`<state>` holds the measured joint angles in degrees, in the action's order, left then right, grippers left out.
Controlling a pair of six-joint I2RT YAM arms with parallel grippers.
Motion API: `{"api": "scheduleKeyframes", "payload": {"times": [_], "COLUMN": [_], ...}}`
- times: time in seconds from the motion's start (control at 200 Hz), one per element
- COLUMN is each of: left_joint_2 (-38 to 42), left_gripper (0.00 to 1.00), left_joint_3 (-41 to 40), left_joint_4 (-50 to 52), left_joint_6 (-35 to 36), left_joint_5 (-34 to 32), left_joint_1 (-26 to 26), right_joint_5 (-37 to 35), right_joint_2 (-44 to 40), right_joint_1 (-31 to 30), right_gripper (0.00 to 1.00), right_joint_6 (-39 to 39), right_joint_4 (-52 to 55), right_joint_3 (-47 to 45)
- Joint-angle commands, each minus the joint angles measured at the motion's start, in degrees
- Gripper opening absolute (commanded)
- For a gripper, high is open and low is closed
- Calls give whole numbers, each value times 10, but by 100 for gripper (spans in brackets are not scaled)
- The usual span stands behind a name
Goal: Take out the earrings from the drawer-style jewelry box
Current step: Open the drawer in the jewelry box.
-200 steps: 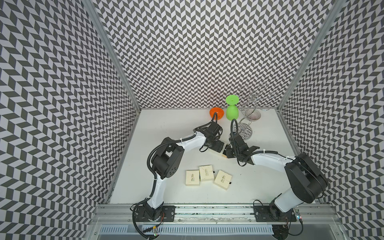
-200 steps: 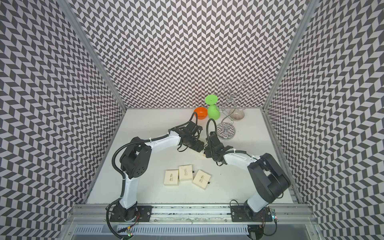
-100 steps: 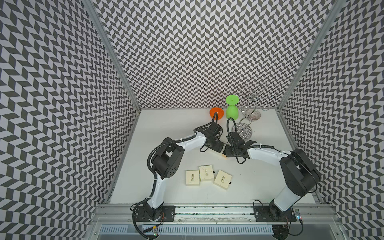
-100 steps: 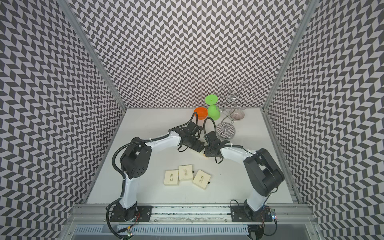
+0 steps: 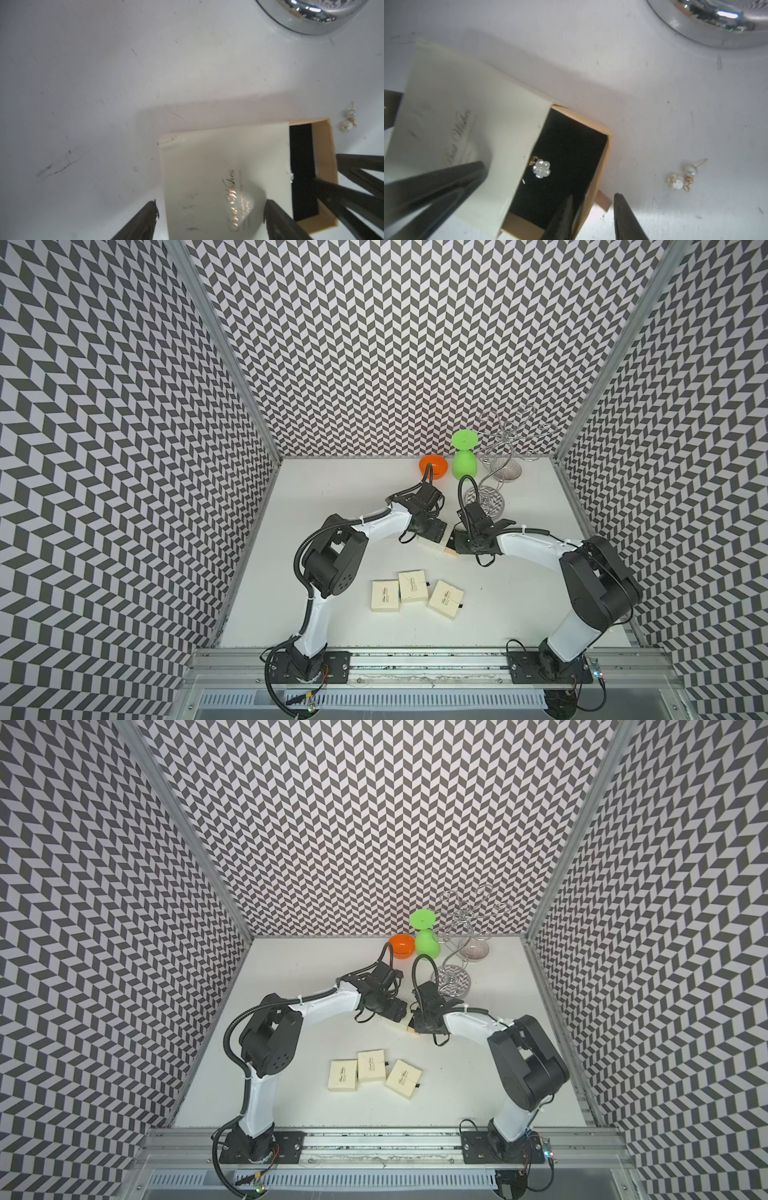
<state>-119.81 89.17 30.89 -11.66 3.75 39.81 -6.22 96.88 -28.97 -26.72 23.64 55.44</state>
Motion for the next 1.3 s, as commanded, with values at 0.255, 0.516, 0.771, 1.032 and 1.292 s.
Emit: {"api": "scheduleKeyframes", "payload": {"times": [0.255,0.516,0.771,1.032,1.292], "left_joint_2": [-27,-24,-19,-21,-38], "left_gripper": [82,82,82,82,80], "left_joint_3": [-14,-18,-22,-21,-15], "left_joint_4": [23,22,21,23,48], "left_joint_6": [-7,-5,-5,-6,-14], "left_joint_5": [-45,-41,-43,-49,-100], "left_joint_1": [-17,-16,-13,-14,-18], "right_joint_5": [-19,8,9,6,-24], "right_joint_2": [-16,-27,12,44,25], "right_joint_1": [24,25,29,35,47], "right_gripper": [34,33,33,33,33], "right_joint_6": [-3,-9,-7,-7,-23], "right_joint_4": [40,-12,-17,-4,-4], "right_joint_3": [-21,-9,48,43,-3]}}
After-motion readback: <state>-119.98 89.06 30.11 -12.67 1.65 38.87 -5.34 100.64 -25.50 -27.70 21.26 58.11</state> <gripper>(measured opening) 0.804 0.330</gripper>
